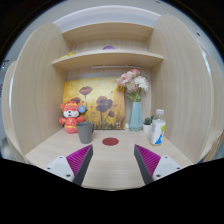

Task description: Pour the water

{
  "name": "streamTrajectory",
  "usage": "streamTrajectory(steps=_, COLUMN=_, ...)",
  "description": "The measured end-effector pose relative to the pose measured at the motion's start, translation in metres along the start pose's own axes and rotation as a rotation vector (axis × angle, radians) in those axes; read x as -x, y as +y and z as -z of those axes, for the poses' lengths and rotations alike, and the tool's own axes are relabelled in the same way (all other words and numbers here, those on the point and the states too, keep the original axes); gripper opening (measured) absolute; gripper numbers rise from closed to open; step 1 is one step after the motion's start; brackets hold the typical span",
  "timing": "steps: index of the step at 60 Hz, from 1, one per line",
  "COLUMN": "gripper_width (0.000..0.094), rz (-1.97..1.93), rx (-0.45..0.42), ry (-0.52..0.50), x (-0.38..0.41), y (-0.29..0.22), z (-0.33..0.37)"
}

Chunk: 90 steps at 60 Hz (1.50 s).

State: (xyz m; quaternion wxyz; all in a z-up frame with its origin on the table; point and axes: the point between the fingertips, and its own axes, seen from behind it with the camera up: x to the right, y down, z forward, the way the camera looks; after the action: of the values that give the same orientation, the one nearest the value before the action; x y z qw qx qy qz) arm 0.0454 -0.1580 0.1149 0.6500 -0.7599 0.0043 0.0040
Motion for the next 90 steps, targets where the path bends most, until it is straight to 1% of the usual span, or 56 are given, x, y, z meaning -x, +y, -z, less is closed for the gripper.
streamTrajectory(steps=7, gripper_width=0.0861, rz=-0.028, rx=-0.009, ry=0.059, x=-0.050, y=-0.001, z=-0.018)
streamTrajectory(steps=8, gripper_width=0.0861, rz=-0.030, rx=-0.014, ry=0.058, x=-0.033, y=-0.010, z=-0.008)
streamTrajectory(steps=10, gripper_width=0.0860, rz=-0.042, rx=-0.013, ry=0.092, x=-0.059, y=-0.010, z=-0.028)
streamTrajectory(steps=11, gripper_width=0.0858, rz=-0.039, rx=-0.014, ry=0.108, x=-0.083, y=-0.007, z=-0.031)
streamTrajectory(steps=13, gripper_width=0.0851, rz=-0.036, rx=-0.027, ry=0.125, x=-0.105, y=-0.011, z=-0.037)
streamTrajectory(steps=24, gripper_width=0.0846, rz=0.022, rx=-0.051, ry=0.215, x=-0.190, y=-0.026, z=-0.084)
streamTrajectory(steps=35, gripper_width=0.0845, rz=0.067, rx=-0.058, ry=0.243, x=-0.233, y=-0.033, z=-0.142)
streamTrajectory(steps=38, gripper_width=0.0847, rz=0.081, rx=-0.047, ry=0.249, x=-0.240, y=-0.031, z=-0.158)
streamTrajectory(steps=47, gripper_width=0.0847, rz=0.084, rx=-0.020, ry=0.186, x=-0.238, y=-0.024, z=-0.200)
streamTrajectory(steps=50, gripper_width=0.0819, rz=0.079, rx=-0.011, ry=0.177, x=-0.237, y=-0.019, z=-0.211)
streamTrajectory(steps=54, gripper_width=0.0739, rz=0.071, rx=-0.008, ry=0.168, x=-0.237, y=-0.020, z=-0.220)
streamTrajectory(steps=56, gripper_width=0.0666, rz=0.071, rx=-0.015, ry=0.165, x=-0.236, y=-0.021, z=-0.223)
streamTrajectory(steps=58, gripper_width=0.0561, rz=0.069, rx=-0.027, ry=0.176, x=-0.237, y=-0.020, z=-0.225)
streamTrajectory(steps=60, gripper_width=0.0551, rz=0.064, rx=-0.034, ry=0.178, x=-0.238, y=-0.021, z=-0.226)
streamTrajectory(steps=67, gripper_width=0.0472, rz=0.057, rx=-0.040, ry=0.187, x=-0.240, y=-0.023, z=-0.227)
streamTrajectory(steps=68, gripper_width=0.0445, rz=0.064, rx=-0.048, ry=0.189, x=-0.239, y=-0.022, z=-0.227)
streamTrajectory(steps=69, gripper_width=0.0444, rz=0.071, rx=-0.051, ry=0.189, x=-0.238, y=-0.022, z=-0.228)
streamTrajectory(steps=71, gripper_width=0.0409, rz=0.083, rx=-0.055, ry=0.193, x=-0.238, y=-0.022, z=-0.228)
streamTrajectory(steps=73, gripper_width=0.0407, rz=0.084, rx=-0.055, ry=0.198, x=-0.238, y=-0.022, z=-0.229)
streamTrajectory(steps=74, gripper_width=0.0380, rz=0.090, rx=-0.055, ry=0.196, x=-0.238, y=-0.022, z=-0.229)
streamTrajectory(steps=83, gripper_width=0.0379, rz=0.142, rx=-0.035, ry=0.211, x=-0.236, y=-0.025, z=-0.231)
streamTrajectory(steps=90, gripper_width=0.0381, rz=0.292, rx=-0.026, ry=0.204, x=-0.213, y=-0.041, z=-0.235)
